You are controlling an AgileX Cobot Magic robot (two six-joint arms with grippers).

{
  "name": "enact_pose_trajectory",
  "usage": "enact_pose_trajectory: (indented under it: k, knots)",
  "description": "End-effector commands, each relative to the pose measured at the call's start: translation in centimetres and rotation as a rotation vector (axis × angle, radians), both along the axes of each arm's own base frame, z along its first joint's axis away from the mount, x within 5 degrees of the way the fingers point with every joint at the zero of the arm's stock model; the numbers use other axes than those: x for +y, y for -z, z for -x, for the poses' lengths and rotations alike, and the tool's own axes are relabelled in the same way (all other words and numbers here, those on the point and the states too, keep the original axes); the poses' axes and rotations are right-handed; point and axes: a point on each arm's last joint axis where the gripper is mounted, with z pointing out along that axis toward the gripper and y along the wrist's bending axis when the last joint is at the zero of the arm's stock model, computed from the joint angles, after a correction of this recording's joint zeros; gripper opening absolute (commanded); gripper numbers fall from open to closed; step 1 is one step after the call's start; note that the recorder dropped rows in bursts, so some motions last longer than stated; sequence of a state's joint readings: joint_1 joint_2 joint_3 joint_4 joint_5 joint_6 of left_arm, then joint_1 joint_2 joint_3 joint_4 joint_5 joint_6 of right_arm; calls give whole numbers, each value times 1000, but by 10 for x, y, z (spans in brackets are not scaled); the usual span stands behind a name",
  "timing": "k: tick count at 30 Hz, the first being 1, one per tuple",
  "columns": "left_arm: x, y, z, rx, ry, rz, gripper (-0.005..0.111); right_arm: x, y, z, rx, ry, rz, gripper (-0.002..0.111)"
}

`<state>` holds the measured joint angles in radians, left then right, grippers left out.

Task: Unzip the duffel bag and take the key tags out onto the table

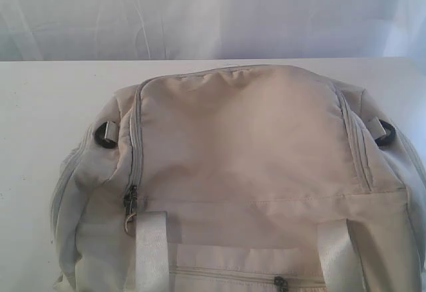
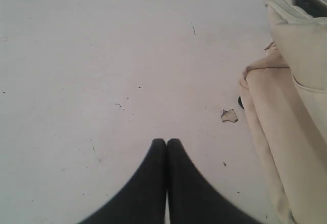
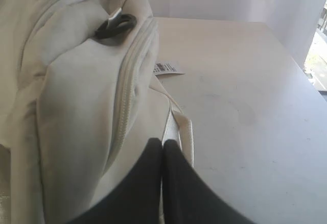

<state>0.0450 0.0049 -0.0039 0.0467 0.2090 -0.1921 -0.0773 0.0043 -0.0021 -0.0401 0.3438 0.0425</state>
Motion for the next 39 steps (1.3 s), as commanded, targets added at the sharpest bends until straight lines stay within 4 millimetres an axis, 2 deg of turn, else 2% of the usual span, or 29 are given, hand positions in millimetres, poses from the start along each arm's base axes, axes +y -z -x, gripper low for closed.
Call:
enact_pose_trajectory:
  k: [1,30,34,39]
  knots:
    - [0,1,0,-2,5,3,0,0,0,0,-10,-1,6,0]
    - [0,1,0,-2,5,3,0,0,0,0,-10,-1,6,0]
    - [0,-8,-2,-103,3,0,0,0,0,0,-12,4,-11,0]
    - [1,-35,-5,-403,-4,-12,0,0,0,0,-12,5,-16,0]
